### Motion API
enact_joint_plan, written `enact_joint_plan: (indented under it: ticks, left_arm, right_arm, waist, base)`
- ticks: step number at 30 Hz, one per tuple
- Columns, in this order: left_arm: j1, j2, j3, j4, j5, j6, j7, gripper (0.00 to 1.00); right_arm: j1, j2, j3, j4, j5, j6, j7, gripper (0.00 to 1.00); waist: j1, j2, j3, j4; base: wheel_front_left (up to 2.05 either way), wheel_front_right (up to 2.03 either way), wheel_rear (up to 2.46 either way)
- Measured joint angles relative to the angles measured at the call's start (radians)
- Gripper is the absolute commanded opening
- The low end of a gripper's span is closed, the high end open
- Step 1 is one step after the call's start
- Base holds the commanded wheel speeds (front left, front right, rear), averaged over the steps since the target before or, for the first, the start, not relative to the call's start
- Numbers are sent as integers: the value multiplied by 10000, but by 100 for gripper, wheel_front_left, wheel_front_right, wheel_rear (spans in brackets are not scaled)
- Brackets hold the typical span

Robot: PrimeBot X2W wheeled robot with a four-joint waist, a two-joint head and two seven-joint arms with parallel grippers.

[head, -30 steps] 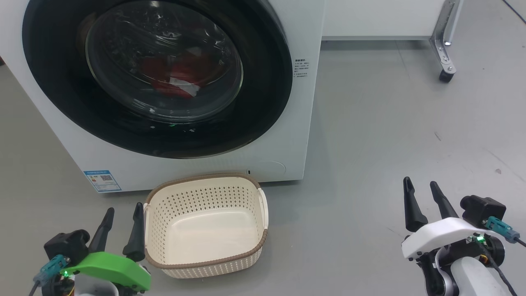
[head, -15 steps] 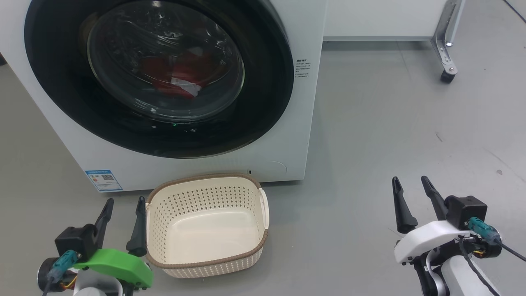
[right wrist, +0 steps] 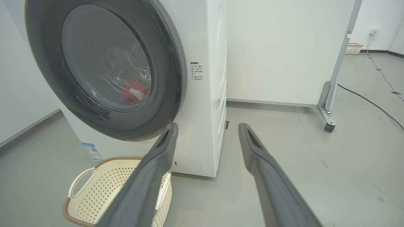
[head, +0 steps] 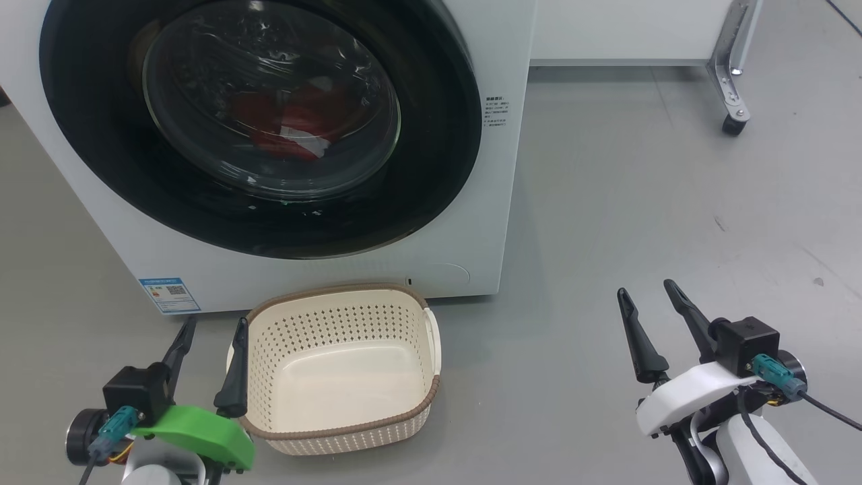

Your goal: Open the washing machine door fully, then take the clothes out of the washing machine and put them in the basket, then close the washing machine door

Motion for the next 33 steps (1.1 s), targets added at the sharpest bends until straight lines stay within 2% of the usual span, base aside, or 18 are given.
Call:
enact_joint_plan:
  ticks: [30,31,32,33]
  left_arm:
    - [-222,-128,98,575,-4,2,0,100]
    - [-222,-134,98,587,-4,2,0,100]
    - [-222,-134,98,587,-4,2,0,100]
    - [-222,-140,98,604,-4,2,0,100]
  right_arm:
    - [59,301,-667,109,-69,31,0,100]
    - [77,303,-675,125,-90,33,-2,47]
    - [77,303,-675,125,-90,33,-2,47]
    - [103,307,-688,132,-90,33,-2,0]
  waist:
    - [0,0,-75,29]
    - [0,0,-79,30]
    - [0,0,-79,30]
    - [0,0,-82,31]
  base:
    - [0,0,0]
    - [0,0,0]
    - [0,0,0]
    - [0,0,0]
